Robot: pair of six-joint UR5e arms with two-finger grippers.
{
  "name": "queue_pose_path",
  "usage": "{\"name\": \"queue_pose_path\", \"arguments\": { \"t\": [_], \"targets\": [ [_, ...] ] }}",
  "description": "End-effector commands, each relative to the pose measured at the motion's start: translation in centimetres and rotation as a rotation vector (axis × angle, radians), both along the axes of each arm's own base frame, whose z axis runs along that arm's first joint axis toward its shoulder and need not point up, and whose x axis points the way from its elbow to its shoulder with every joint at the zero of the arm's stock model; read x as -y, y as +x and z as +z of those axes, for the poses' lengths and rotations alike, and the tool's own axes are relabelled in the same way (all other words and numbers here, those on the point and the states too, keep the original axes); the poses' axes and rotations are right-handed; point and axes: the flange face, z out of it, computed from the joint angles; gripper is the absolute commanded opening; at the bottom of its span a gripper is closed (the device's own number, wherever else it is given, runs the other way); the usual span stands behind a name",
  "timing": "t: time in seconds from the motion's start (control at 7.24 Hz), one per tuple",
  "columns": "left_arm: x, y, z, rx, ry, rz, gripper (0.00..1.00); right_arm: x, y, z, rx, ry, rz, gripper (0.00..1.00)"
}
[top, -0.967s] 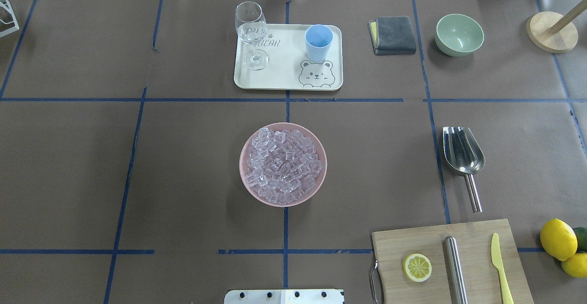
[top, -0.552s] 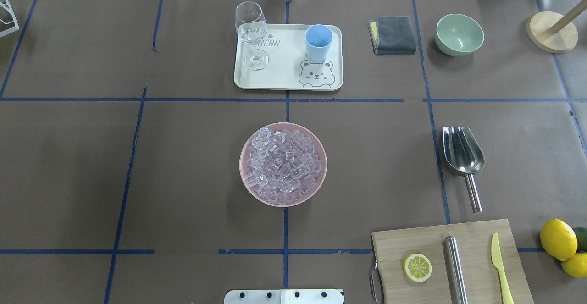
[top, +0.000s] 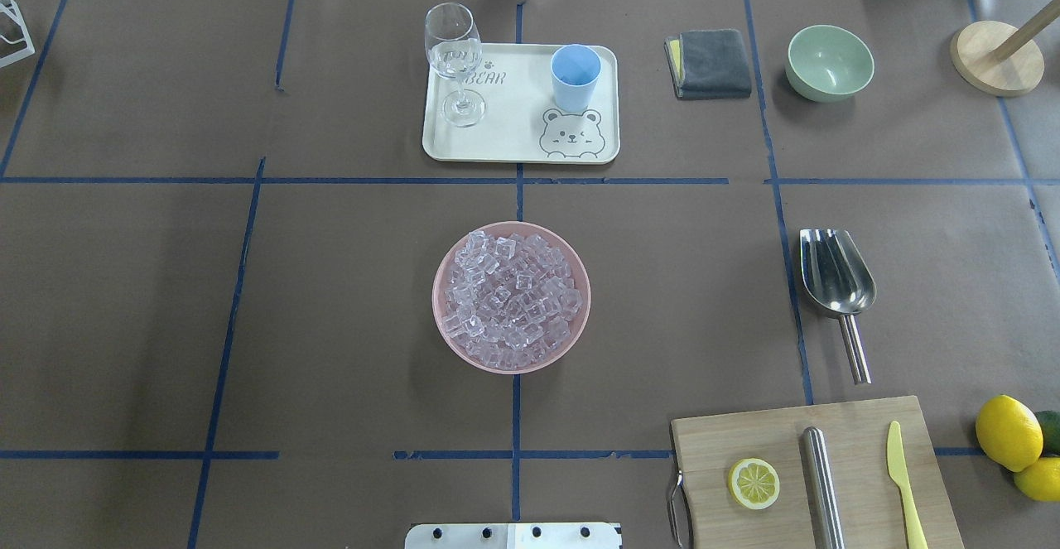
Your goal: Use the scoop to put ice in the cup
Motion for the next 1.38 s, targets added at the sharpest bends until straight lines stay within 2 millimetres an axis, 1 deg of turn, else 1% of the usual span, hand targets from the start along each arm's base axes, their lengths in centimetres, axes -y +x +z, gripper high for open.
{"name": "queue_pose_path", "arguments": {
  "t": [0.0, 0.14, 0.55, 1.24],
  "targets": [
    [-0.08, -0.21, -0.29, 0.030, -0.001, -0.004, 1.00, 0.02, 0.03, -0.10, 0.002, -0.002, 0.005, 1.00],
    [-0.36, -0.29, -1.15, 0.032, 0.016, -0.007, 1.00, 0.10, -0.03, -0.17, 0.002, 0.000, 0.004, 1.00],
    [-0.07, -0.39, -1.19, 0.066, 0.023, -0.008, 1.00, 0.18, -0.05, -0.25, 0.005, 0.002, 0.003, 1.00],
    [-0.04, -0.31, -1.29, 0.064, 0.026, -0.006, 1.00, 0.17, -0.05, -0.18, 0.005, 0.006, -0.003, 1.00]
  ]
}}
